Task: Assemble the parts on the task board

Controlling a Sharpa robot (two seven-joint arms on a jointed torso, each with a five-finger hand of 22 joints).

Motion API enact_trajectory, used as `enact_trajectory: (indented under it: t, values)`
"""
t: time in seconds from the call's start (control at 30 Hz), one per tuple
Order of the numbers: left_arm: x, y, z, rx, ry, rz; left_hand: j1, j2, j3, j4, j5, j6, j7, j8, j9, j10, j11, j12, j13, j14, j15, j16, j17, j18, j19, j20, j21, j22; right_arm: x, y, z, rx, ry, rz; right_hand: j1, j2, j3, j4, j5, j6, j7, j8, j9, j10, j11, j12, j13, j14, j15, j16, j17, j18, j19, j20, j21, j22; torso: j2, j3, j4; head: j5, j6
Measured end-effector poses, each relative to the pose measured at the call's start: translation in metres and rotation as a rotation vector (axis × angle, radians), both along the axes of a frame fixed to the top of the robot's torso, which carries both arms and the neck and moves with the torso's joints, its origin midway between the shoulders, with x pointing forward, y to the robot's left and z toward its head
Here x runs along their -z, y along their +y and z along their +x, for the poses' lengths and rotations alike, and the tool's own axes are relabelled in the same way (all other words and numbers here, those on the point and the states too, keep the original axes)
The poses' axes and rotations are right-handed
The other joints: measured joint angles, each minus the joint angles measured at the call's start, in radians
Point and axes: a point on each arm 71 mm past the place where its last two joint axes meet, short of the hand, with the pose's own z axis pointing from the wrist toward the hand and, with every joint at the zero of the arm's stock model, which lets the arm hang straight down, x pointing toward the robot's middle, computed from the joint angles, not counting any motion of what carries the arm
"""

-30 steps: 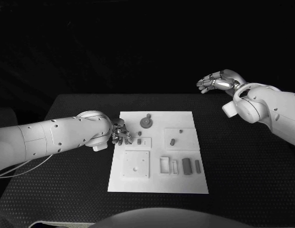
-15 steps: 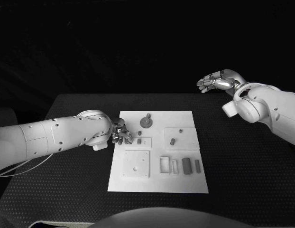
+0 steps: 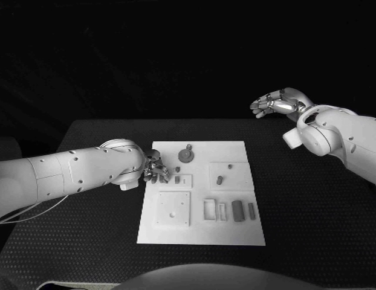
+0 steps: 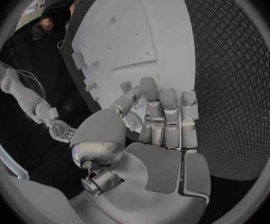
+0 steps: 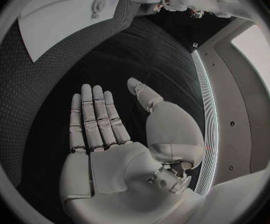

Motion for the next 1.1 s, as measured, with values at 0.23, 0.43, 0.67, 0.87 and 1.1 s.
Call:
enact_trajectory:
  t: [0.23,0.43,0.67,0.87,1.1]
  values:
    - [0.0012,-0.0048,0.002,0.003,0.0,0.015,0.0,0.0,-0.004,0.001,-0.026,0.002,0.001,0.0,-0.008,0.002,0.001,0.006,0.004,0.001,0.0,0.0,0.002,0.0,0.003,0.003,0.0,0.0,0.0,0.0004,-0.0001,-0.001,0.0,0.0,0.0,0.0,0.0,0.0,0.0,0.0,0.0,0.0,0.0,0.0,0.0,0.0,0.0,0.0,0.0,0.0,0.0,0.0,0.0,0.0,0.0,0.0,0.0,0.0004,-0.0007,-0.002,0.001]
    - [0.001,-0.0055,0.0022,0.004,0.0,0.021,0.0,0.0,-0.004,0.001,-0.028,0.003,0.001,0.002,-0.007,0.002,0.002,0.007,0.006,-0.001,-0.002,0.004,0.003,0.0,0.007,0.0,0.0,0.0,0.0,-0.0001,-0.0001,0.0,0.0,0.0,0.0,0.0,0.0,0.0,0.0,0.0,0.0,0.0,-0.001,0.0,0.0,0.0,0.0,0.0,0.0,0.0,0.0,0.0,0.0,0.0,0.0,0.0,0.001,0.0005,-0.0012,-0.004,-0.001]
    - [0.0008,-0.006,0.0022,0.006,0.001,0.025,-0.009,-0.009,-0.007,0.005,-0.039,0.003,0.0,-0.004,-0.007,0.004,0.003,0.007,0.008,-0.001,-0.001,0.004,0.004,0.0,0.007,0.0,0.0,0.0,-0.0001,-0.0002,-0.0002,0.0,0.0,0.0,0.0,0.0,0.0,0.0,0.0,0.0,0.0,0.0,-0.001,0.0,0.0,0.0,0.0,0.004,0.004,0.0,-0.001,0.0,0.0,0.0,0.0,0.001,0.0,0.0005,-0.0001,-0.007,-0.002]
    - [0.0052,-0.0026,0.0005,0.002,0.012,0.042,-0.078,-0.092,-0.018,0.079,-0.212,0.045,-0.038,-0.018,-0.013,-0.014,-0.006,0.012,0.008,-0.005,-0.01,0.004,0.004,0.0,0.007,0.0,0.0,-0.006,-0.0001,-0.0013,-0.0002,0.001,0.0,-0.001,0.0,0.0,0.0,0.0,0.0,0.0,0.0,0.0,-0.001,0.0,0.0,0.0,0.0,0.004,0.004,0.0,-0.001,0.0,0.0,0.0,0.0,0.001,0.0,0.0003,0.0006,-0.008,-0.002]
    - [0.0052,-0.0008,0.0014,0.008,0.003,0.067,-0.141,-0.184,-0.033,0.134,-0.237,0.045,-0.031,-0.012,-0.009,-0.011,-0.003,0.012,0.007,-0.005,-0.01,0.004,0.004,0.0,0.007,0.0,0.0,-0.009,-0.0001,-0.0012,-0.0002,0.002,0.0,-0.001,0.0,0.0,0.0,0.0,0.0,0.0,0.0,0.0,-0.002,0.0,0.0,0.0,0.0,0.004,0.004,0.0,-0.001,0.0,0.0,0.0,0.0,0.001,0.0,-0.0001,0.0003,-0.008,0.0]
